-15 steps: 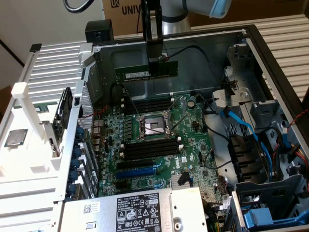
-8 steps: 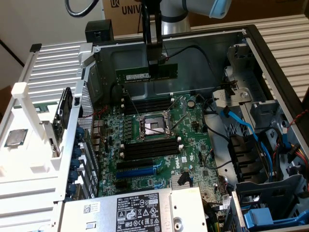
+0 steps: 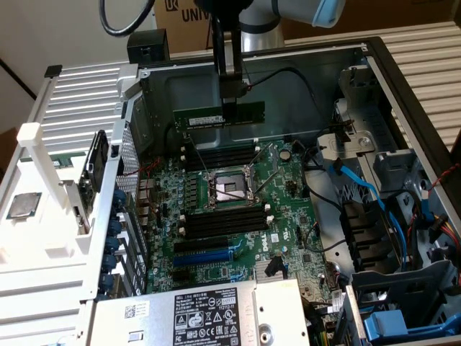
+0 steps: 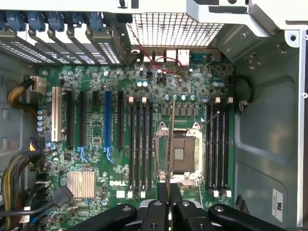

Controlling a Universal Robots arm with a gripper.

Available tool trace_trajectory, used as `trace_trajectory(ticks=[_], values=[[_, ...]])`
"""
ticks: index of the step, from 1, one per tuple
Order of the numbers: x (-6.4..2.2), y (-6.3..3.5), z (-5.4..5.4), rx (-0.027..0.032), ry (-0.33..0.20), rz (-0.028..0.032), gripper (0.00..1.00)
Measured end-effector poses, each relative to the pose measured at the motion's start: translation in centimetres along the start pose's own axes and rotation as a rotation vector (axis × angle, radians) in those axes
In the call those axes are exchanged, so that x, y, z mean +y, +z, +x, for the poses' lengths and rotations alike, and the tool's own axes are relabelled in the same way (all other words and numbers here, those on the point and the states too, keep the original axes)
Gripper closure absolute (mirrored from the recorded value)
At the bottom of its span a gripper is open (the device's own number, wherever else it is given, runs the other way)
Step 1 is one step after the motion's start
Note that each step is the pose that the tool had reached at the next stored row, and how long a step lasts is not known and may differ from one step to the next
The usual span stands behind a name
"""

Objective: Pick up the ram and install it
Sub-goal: 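Insert the ram into the slot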

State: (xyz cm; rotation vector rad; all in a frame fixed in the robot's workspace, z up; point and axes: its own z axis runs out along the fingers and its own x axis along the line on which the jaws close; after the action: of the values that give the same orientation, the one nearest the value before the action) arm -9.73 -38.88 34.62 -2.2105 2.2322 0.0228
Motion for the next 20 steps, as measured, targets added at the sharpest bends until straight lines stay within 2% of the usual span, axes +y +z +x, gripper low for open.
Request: trace_trajectory(ticks=[4,8,14,18,19,20], values=[[-0.01,0.64,0.4,-0.0028,0.000,0.0000,0.87],[-0.04,1.05,1.0,-0.0082,0.000,0.0000,0.87],[-0.06,1.41,1.1,-0.0119,0.000,-0.0007,0.87],[-0.07,1.69,1.3,-0.0220,0.000,-0.0009,0.87],[-0.07,1.78,1.4,-0.0264,0.000,-0.0009,0.87],[-0.07,2.00,1.6,-0.0346,0.000,-0.0010,0.87]])
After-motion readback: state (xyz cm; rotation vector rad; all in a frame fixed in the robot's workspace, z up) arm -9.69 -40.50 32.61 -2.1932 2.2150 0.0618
